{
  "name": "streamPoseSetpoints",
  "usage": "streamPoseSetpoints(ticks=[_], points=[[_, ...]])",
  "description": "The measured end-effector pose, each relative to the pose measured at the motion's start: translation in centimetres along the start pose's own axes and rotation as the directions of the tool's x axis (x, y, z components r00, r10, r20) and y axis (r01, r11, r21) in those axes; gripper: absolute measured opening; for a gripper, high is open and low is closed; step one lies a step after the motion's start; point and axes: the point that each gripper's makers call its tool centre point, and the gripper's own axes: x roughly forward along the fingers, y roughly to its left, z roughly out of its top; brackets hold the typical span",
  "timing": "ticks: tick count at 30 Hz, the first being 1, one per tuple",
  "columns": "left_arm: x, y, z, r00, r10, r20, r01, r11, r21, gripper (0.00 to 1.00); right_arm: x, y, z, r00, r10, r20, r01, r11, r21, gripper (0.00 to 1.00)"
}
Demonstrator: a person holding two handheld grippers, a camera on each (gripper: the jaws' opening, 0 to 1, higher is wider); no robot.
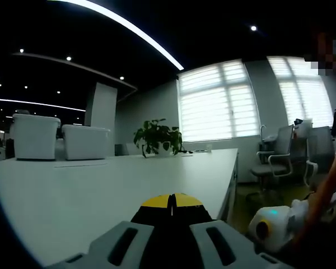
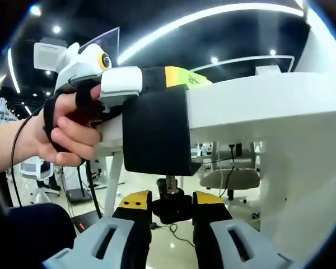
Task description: Clamp the fixed fixture on the desktop, loosen the retaining clip, secure it to the edge of the desk, and tighten the retaining clip.
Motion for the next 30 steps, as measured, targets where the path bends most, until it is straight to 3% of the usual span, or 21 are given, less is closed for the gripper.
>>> streamPoseSetpoints(ticks=[4,9,15,17,19,21,23,25,28,30], points=[[0.0,0.0,0.0,1.000,0.000,0.003,0.000,1.000,0.001,0.01,0.2,0.4,-0.2,0.996,0.095,-0.001,-0.094,0.992,0.082,0.25],[0.0,-0.1,0.0,1.000,-0.001,-0.001,0.001,1.000,-0.004,0.01,0.4,0.3,-0.1,0.983,0.183,-0.006,-0.182,0.982,0.044,0.25],[0.0,-0.1,-0.1,1.000,-0.002,-0.004,0.002,1.000,-0.007,0.01,0.7,0.7,-0.3,0.982,0.187,-0.027,-0.187,0.982,0.008,0.26],[0.0,-0.1,-0.1,1.000,-0.001,-0.004,0.001,1.000,-0.006,0.01,0.1,0.7,-0.6,0.986,0.156,-0.055,-0.157,0.988,-0.008,0.26],[0.0,0.0,-0.1,1.000,0.000,-0.004,0.000,1.000,-0.007,0.01,-0.8,-0.9,0.0,0.999,0.026,-0.038,-0.029,0.996,-0.085,0.31],[0.0,0.0,-0.1,1.000,0.001,-0.004,-0.001,1.000,-0.006,0.01,-2.2,0.0,-0.1,0.999,-0.027,-0.024,0.025,0.998,-0.059,0.34],[0.1,0.1,-0.1,1.000,0.006,-0.005,-0.006,1.000,-0.006,0.01,-2.4,-0.3,-0.7,0.998,-0.056,-0.039,0.055,0.998,-0.030,0.34],[0.1,0.1,-0.1,1.000,0.007,-0.004,-0.007,1.000,-0.005,0.01,-2.5,0.8,-0.5,0.998,-0.056,-0.041,0.053,0.997,-0.054,0.35],[0.1,0.2,-0.1,1.000,0.009,-0.004,-0.009,1.000,-0.003,0.01,-2.6,1.7,-0.1,0.996,-0.081,-0.040,0.073,0.984,-0.165,0.37],[0.1,0.1,-0.1,1.000,0.009,-0.005,-0.009,1.000,-0.005,0.01,-2.4,1.0,-0.9,0.987,-0.134,-0.091,0.107,0.961,-0.256,0.36]])
